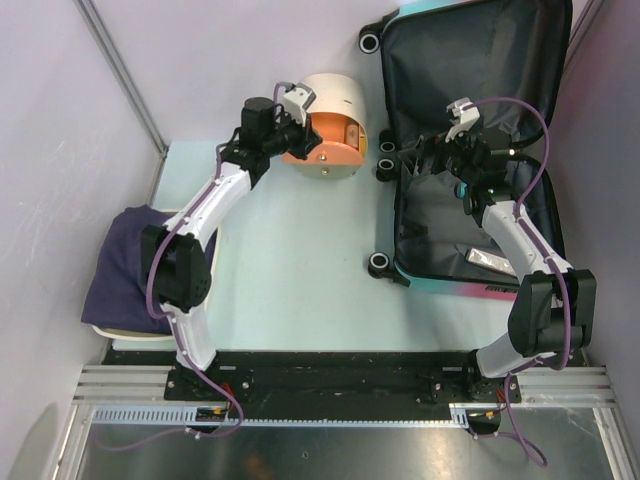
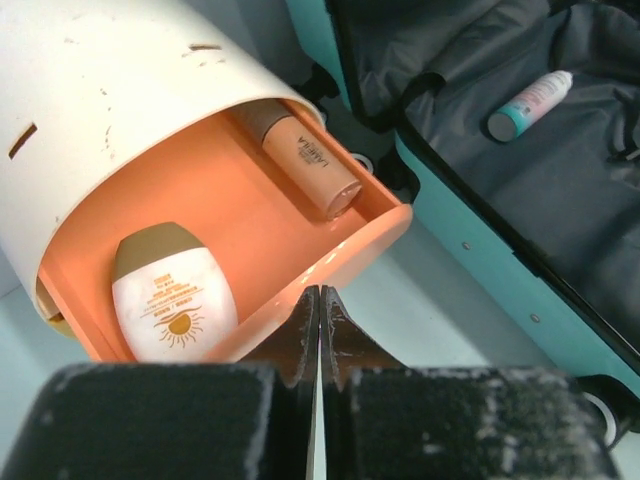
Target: Open, take out, and arrange the luggage
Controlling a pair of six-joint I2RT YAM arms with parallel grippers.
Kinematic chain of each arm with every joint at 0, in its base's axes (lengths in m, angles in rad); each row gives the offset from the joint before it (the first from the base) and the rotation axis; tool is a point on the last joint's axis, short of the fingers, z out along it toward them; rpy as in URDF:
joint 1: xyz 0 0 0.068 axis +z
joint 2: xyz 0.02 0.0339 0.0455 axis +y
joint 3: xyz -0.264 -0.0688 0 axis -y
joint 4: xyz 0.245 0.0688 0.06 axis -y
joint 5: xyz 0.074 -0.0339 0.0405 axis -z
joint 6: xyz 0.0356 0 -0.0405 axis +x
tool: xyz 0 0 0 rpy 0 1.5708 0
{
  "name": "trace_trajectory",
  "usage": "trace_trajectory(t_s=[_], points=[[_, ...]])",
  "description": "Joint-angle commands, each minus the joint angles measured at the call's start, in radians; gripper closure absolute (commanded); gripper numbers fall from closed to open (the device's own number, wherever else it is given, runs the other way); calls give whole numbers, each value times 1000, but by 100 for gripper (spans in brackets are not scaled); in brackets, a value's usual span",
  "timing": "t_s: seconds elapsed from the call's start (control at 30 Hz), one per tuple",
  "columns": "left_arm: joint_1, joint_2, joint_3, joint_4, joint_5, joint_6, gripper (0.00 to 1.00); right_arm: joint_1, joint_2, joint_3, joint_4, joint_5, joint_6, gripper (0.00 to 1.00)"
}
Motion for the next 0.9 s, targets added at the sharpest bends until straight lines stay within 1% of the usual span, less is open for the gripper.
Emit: trace_trajectory(t_s=[0.0, 0.07, 0.13, 0.27, 0.47, 0.5, 0.67, 0.77, 0.87], points=[[-3, 52, 74, 7, -61, -53, 100, -3, -4, 28, 9, 1, 3, 0], [-3, 69, 93, 5, -60, -79, 100, -3, -4, 30, 6, 2, 3, 0], [-1, 74, 96, 4, -28, -84, 100, -5, -2, 30, 3, 8, 0, 0], [-1, 54, 50, 7, -9, -67, 100, -3, -1, 30, -5, 14, -5, 0], [-1, 71, 31, 4, -80, -62, 100, -3, 10, 30, 4, 10, 1, 0], [-1, 74, 33, 1, -86, -38, 100, -3, 13, 31, 4, 10, 0, 0], [-1, 100, 36, -1, -130, -23, 100, -5, 21, 42, -2, 10, 3, 0], [-1, 127, 74, 2, -156, -29, 100, -5, 25, 42, -2, 8, 5, 0], [-3, 190, 161, 1, -166, -23, 100, -5, 33, 45, 3, 4, 15, 0]])
